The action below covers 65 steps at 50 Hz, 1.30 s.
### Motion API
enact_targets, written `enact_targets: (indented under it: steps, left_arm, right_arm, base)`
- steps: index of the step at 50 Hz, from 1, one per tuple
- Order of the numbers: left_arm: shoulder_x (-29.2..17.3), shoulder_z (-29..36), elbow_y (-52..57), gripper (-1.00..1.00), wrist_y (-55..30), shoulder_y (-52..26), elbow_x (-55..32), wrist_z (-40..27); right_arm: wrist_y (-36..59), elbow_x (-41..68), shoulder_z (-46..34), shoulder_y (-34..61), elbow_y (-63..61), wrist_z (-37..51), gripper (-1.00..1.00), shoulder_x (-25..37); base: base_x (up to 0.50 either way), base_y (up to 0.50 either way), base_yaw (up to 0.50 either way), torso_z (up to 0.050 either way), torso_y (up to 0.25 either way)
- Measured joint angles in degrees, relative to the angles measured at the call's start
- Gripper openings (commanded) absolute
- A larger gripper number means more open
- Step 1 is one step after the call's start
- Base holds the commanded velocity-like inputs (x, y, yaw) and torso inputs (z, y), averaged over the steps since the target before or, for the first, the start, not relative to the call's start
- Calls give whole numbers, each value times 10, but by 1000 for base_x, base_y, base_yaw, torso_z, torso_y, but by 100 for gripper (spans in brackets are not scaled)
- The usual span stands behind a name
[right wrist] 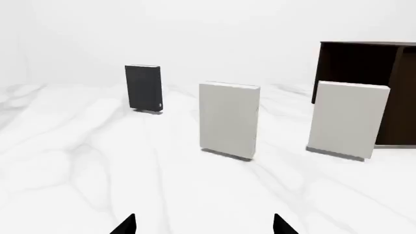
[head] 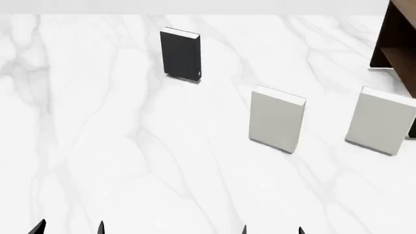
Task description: Pick up the book on the left and place it on top of the shelf.
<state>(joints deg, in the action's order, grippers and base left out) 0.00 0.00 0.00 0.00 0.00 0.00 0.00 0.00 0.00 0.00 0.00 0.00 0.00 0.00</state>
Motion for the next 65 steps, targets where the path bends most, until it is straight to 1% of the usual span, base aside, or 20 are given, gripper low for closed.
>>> enact_targets:
  steps: [24, 35, 50, 54, 56, 61, 65]
  left_arm:
    - [-23, 27, 9, 100, -11, 1, -31, -24]
    - [-35, 39, 8, 100, -13, 1, -43, -38]
    - [-47, 56, 12, 100, -19, -1, -58, -52]
    - [-55, 60, 41, 100, -64, -12, -67, -54]
    - [-61, 59, 70, 100, -105, -25, -75, -56]
    - [-79, 55, 162, 100, -235, -81, -99, -60]
    - [-91, 48, 224, 100, -344, -141, -122, -62]
  right_arm:
    - [-4, 20, -29, -1, 0, 29, 100, 24]
    - [3, 36, -43, -1, -1, 36, 100, 35]
    - [12, 47, -59, 0, -9, 55, 100, 49]
    - [75, 63, -62, 13, -48, 55, 100, 56]
    - [126, 71, -62, 31, -79, 58, 100, 60]
    - [279, 91, -61, 103, -163, 72, 100, 70]
    - [400, 109, -55, 177, -214, 82, 100, 74]
  base:
    - [0, 0, 0, 0, 0]
    - [0, -480, 0, 0, 0]
    - [0, -7, 0, 0, 0]
    - [0, 0, 0, 0, 0]
    - [0, 0, 0, 0, 0]
    - [0, 0, 0, 0, 0]
    - [0, 0, 0, 0, 0]
